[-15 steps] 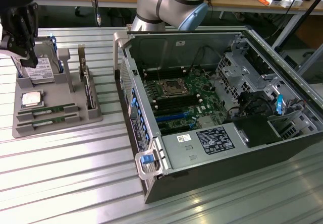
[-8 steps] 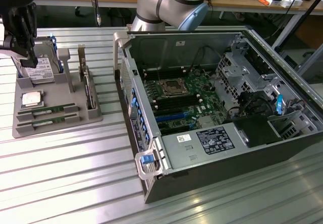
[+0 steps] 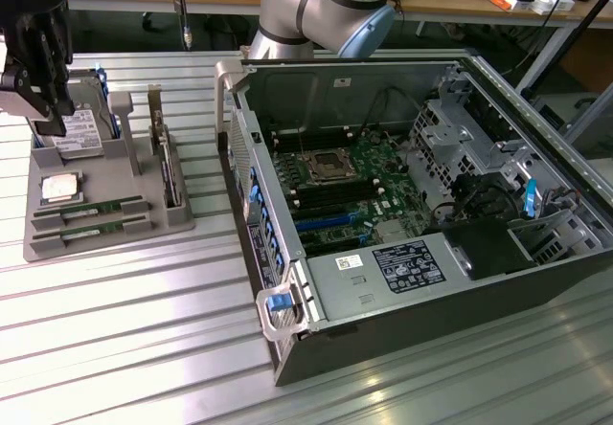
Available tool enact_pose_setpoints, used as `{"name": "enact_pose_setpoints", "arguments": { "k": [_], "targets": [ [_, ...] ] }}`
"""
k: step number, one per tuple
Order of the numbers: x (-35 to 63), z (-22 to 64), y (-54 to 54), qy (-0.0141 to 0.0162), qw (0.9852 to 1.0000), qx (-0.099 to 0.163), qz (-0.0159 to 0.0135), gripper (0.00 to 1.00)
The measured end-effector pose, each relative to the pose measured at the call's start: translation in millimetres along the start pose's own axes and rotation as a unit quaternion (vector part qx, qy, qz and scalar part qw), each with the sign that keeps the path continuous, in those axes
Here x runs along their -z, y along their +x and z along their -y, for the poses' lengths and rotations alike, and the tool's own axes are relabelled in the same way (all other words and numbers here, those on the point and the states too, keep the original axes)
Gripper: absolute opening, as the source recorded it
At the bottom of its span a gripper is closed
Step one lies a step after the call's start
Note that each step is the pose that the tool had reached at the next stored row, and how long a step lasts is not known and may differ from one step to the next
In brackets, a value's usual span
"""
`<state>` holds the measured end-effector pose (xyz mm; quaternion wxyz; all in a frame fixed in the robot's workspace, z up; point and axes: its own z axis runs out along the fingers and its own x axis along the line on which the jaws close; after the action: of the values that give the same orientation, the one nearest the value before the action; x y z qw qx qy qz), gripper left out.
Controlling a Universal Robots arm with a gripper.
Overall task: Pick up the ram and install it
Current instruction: 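Pick up the ram and move it above insertion slot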
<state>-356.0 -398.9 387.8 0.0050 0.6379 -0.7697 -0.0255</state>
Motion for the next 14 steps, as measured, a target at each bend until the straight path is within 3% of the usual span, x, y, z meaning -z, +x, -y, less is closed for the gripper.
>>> {"name": "enact_pose_setpoints", "arguments": {
  "k": [14],
  "targets": [
    [-24.7,1.4,0.6,0.0,1.0,0.0,0.0,0.36]
  ]
}}
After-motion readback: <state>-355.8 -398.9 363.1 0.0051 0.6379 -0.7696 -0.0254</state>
